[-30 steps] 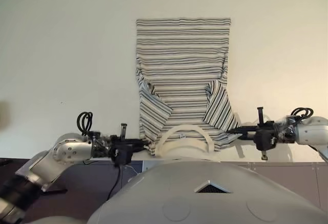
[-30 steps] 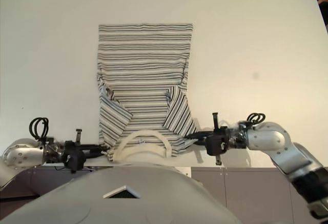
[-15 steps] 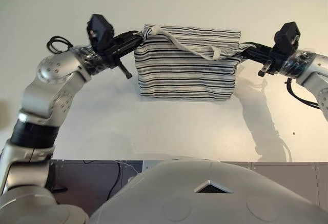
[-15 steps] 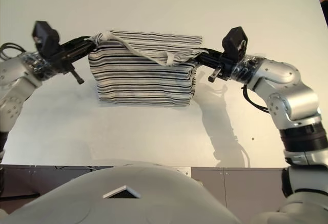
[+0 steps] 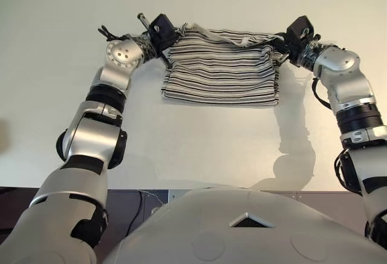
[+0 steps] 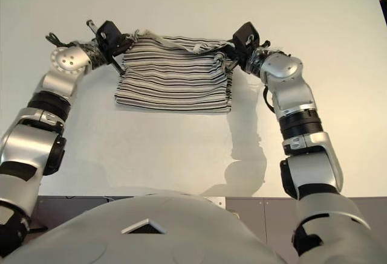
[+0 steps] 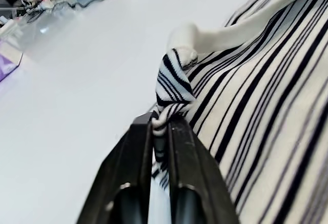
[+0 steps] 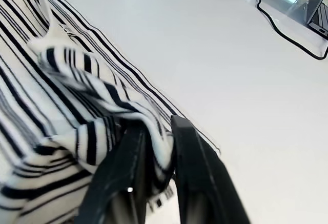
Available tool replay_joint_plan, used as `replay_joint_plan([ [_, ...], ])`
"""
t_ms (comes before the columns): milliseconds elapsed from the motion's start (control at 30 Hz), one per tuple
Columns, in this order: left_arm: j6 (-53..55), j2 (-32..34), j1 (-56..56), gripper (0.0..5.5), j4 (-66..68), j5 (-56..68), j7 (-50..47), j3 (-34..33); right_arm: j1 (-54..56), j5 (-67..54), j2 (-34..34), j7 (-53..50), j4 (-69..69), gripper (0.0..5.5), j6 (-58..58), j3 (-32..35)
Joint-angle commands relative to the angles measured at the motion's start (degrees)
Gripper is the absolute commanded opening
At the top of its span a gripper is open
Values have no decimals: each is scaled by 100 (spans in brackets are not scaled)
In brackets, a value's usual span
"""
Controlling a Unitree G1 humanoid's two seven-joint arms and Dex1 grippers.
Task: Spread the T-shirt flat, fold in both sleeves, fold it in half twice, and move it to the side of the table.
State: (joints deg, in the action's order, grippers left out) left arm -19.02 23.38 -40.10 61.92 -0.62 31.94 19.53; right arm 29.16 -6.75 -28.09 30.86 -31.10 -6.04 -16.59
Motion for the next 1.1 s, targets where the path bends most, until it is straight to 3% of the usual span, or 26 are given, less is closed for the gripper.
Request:
replay_joint_plan([
  [33,-414,-214,-343,94,626,-409,-391,-156,274,363,206,-143,-400,132,353,154],
  [133,-513,-78,-614,116,936,-1404,-1737,264,464,772,277,-433,-848,186,667,136],
  [233,-340,191,-802,116,1166,-1877,-2870,245,698,1520,350,-686,-1802,240,1523,-224],
  [400,-433,436,-489,116,1080,-1413,-3251,-553,1259,2450,279,-432,-3181,333,2671,-758],
  [500,-598,581,264,116,431,-823,-3424,-1294,1321,3366,-387,47,-3309,366,3609,-1481],
  [567,-561,654,1129,116,-572,-550,-3537,-1692,921,3355,-1244,1355,-2694,366,4899,-1902],
  [633,-233,629,2138,116,-2016,-406,-3627,-1990,200,2159,-2290,3004,-1218,366,5456,-2090],
  [700,244,509,3067,116,-3434,-313,-3690,-2230,-602,602,-3518,4080,1004,366,4960,-2281],
  [767,792,333,3763,116,-4606,-270,-3701,-2364,-1310,-756,-4325,4421,3243,366,3942,-2341],
  [833,1193,224,4050,116,-5234,-357,-3644,-2294,-1731,-957,-3945,3973,4291,366,3083,-2364],
  [967,1571,230,4307,116,-5785,-496,-3386,-2135,-2188,477,-2269,2271,4071,366,1864,-2067],
  [1100,1878,371,4714,116,-6519,-617,-3017,-2082,-2656,1040,-1868,1582,4453,366,998,-1821],
])
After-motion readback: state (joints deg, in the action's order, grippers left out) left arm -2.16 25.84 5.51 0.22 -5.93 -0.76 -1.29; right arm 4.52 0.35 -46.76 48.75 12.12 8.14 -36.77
